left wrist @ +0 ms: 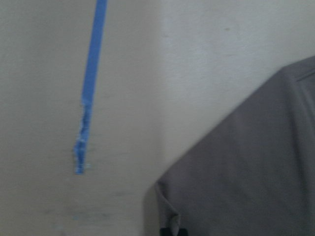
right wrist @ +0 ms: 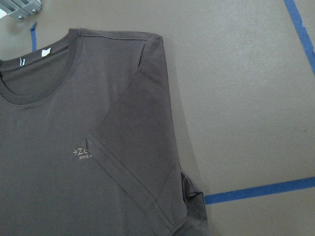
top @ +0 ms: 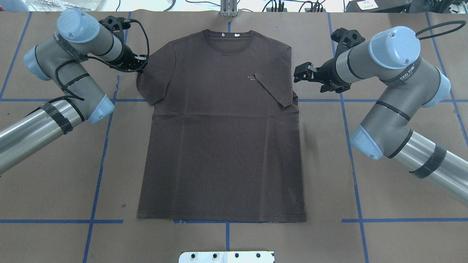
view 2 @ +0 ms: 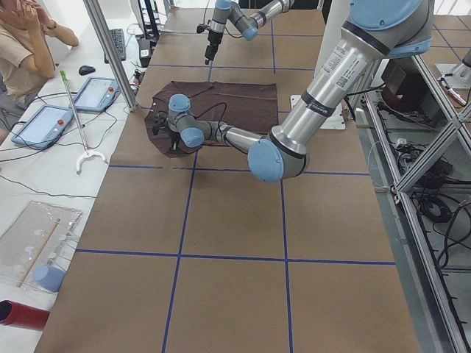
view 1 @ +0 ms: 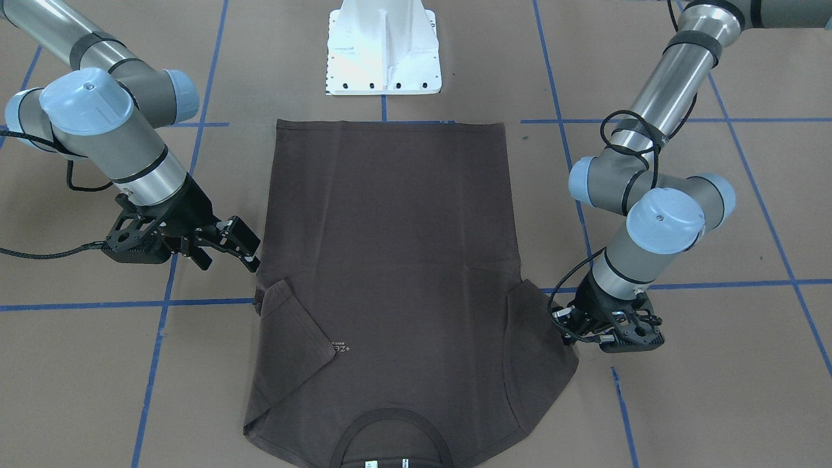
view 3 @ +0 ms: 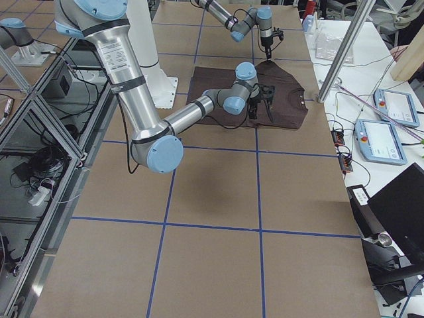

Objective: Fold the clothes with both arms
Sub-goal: 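Fold the sleeve inward over the shirt body with the left gripper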

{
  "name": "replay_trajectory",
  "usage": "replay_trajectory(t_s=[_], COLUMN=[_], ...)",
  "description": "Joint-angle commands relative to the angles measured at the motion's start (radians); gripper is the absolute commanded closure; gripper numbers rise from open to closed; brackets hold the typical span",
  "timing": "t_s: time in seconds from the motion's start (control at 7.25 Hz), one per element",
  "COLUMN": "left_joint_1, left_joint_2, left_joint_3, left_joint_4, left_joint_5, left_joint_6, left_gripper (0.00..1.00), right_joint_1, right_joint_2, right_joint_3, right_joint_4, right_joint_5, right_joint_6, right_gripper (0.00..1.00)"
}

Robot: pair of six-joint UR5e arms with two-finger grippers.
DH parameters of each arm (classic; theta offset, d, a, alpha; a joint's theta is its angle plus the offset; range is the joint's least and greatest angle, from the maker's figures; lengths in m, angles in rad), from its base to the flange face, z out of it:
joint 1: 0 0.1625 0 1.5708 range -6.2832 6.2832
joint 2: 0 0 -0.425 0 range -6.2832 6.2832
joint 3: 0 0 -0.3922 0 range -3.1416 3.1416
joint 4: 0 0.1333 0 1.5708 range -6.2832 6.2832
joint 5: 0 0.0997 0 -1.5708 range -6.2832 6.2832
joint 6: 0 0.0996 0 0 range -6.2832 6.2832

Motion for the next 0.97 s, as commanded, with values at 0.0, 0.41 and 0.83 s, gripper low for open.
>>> replay_trajectory(t_s=[0.0, 0.41, 0.83], left_joint_1=[0.023, 0.087, 0.083], left_joint_2=[-0.069, -0.189, -0.204], left_joint_3=[-0.037, 0.105, 0.127], left_joint_4=[0.030, 0.021, 0.011], left_joint_5=[-0.026, 0.056, 0.118], left_joint_6=[-0.145, -0.239, -0.304], left_gripper=[1.00, 1.00, 1.00], right_joint_1=[-0.001, -0.001, -0.006], right_joint_2=[-0.002, -0.031, -0.035], right_joint_3=[-0.002, -0.008, -0.009], right_joint_4=[-0.001, 0.000, 0.000], right_joint_5=[0.000, 0.002, 0.000], right_joint_6=[-0.001, -0.002, -0.001], right_gripper=[0.00, 0.00, 0.00])
